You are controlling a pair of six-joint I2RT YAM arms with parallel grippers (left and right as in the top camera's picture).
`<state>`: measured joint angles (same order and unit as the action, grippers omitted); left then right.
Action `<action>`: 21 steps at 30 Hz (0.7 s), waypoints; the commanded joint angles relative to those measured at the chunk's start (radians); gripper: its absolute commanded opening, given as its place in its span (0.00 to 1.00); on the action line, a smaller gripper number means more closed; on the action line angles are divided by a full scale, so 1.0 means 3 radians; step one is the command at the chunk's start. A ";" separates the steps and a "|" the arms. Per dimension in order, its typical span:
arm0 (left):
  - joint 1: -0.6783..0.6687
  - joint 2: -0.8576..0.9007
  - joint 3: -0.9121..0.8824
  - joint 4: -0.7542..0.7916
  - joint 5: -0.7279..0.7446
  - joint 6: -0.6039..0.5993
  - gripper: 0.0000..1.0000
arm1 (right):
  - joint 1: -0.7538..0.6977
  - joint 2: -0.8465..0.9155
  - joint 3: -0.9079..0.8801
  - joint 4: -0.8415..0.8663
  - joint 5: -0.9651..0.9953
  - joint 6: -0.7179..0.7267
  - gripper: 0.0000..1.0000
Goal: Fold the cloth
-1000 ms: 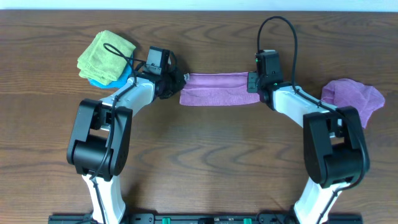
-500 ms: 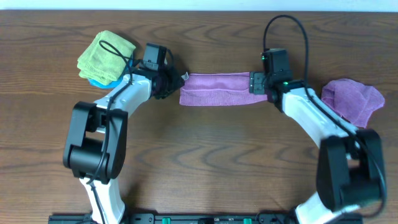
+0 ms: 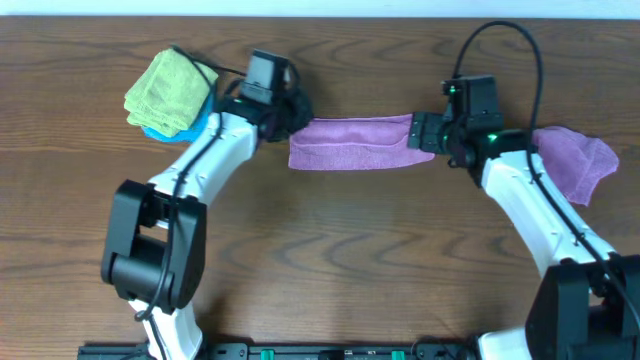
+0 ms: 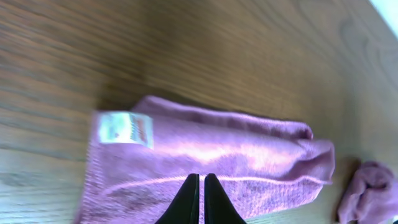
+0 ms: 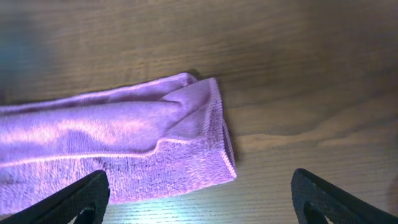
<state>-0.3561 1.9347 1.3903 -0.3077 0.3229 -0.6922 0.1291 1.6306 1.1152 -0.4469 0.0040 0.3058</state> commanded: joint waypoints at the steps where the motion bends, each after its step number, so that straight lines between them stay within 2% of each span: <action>1: -0.0108 0.0137 0.0056 0.0001 -0.0336 -0.0013 0.06 | -0.0184 0.0189 0.0008 0.0033 -0.0397 0.0206 0.94; 9: -0.0139 0.0435 0.0056 0.0019 -0.0738 0.0003 0.06 | -0.0402 0.0800 0.0008 0.0132 -0.1025 0.0354 0.93; 21: -0.0139 0.0679 0.0056 0.0019 -0.0765 0.0001 0.06 | -0.0398 0.0894 0.0008 0.0360 -0.1087 0.0514 0.91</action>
<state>-0.4004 2.1132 1.3930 -0.2974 0.1226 -0.6918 0.0158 1.8919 1.1152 -0.3466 -0.3050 0.4324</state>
